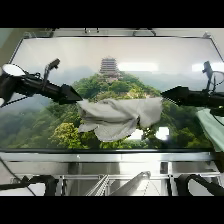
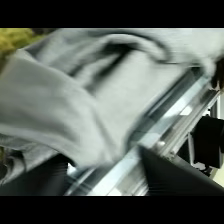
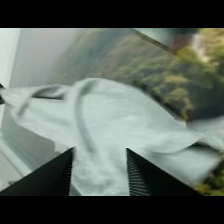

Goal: Fold the shirts.

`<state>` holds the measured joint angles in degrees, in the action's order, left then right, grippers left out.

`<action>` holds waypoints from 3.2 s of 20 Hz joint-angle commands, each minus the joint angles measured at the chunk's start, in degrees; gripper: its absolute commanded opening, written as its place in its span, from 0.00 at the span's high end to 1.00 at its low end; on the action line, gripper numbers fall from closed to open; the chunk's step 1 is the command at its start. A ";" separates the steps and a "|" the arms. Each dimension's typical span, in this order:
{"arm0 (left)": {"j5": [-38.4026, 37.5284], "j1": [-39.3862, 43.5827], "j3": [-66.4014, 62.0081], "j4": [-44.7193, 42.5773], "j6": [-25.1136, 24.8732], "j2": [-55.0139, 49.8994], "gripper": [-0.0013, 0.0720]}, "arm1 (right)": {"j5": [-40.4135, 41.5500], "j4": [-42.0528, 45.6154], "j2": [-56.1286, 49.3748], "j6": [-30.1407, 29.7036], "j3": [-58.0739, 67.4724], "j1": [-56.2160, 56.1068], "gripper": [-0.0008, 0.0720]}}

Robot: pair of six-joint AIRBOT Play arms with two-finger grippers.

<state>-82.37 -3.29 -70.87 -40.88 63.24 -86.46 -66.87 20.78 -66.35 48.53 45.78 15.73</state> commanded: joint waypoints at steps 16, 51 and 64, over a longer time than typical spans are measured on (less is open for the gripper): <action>4.98 -5.18 4.20 0.13 -2.05 -12.28 0.01 | 5.57 12.68 -10.93 2.95 -8.85 1.92 0.28; -12.46 -19.08 -33.70 19.26 4.63 15.04 0.96 | -6.93 -1.51 10.34 4.87 44.92 4.52 0.97; -4.35 -2.21 -42.32 -3.96 5.42 -28.17 0.00 | 11.82 19.54 -11.63 3.39 11.61 -4.96 0.39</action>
<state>-86.54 -5.28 -108.05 -43.07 65.87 -107.50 -59.05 36.97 -72.82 52.40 60.73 10.72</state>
